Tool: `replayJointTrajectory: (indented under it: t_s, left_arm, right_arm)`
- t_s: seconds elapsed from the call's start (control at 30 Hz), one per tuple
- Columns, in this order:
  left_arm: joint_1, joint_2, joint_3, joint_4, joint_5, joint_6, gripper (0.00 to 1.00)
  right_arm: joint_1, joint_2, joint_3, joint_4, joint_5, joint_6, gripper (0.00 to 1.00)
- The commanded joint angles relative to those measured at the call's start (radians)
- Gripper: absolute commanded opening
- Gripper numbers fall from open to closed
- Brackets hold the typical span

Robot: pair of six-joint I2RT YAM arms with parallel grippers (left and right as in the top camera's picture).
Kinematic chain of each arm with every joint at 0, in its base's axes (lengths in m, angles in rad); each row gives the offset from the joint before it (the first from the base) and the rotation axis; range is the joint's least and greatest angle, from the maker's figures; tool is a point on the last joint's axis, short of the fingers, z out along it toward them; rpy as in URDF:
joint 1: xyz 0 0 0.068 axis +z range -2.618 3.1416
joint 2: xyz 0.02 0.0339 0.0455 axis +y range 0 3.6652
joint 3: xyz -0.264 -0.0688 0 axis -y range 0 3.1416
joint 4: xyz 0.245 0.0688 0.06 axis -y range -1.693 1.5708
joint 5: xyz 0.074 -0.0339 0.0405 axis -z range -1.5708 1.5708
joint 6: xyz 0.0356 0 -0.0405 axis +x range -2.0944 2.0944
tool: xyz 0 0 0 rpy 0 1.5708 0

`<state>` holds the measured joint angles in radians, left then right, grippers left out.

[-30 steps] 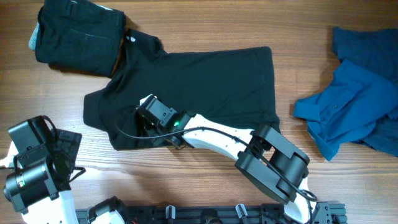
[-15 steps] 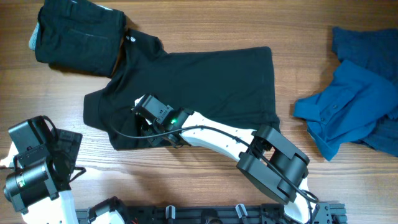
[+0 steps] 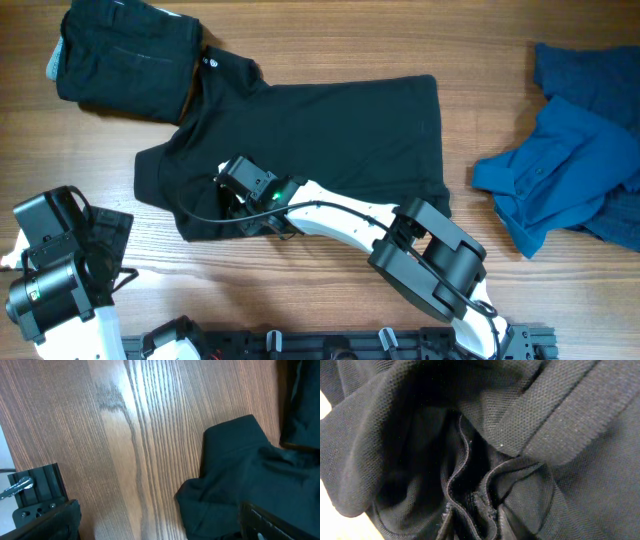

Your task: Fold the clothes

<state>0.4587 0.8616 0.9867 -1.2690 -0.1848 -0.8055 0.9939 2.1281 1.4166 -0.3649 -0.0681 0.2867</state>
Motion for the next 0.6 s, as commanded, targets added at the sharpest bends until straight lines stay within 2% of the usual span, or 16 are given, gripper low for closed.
replayJointTrajectory:
  t_s: [0.0,0.2,0.57]
  left_arm:
    - [0.006,-0.009,0.009,0.000,0.009,0.016,1.00]
    - [0.006,-0.009,0.009,0.000,0.009,0.016,1.00]
    - [0.006,-0.009,0.009,-0.001,0.009,0.016,1.00]
  right_arm:
    - [0.006,0.022,0.022,0.013,0.046,0.013,0.17]
    - [0.006,0.021,0.052,-0.004,0.046,0.012,0.05]
    - [0.004,0.006,0.156,-0.100,0.046,0.008,0.04]
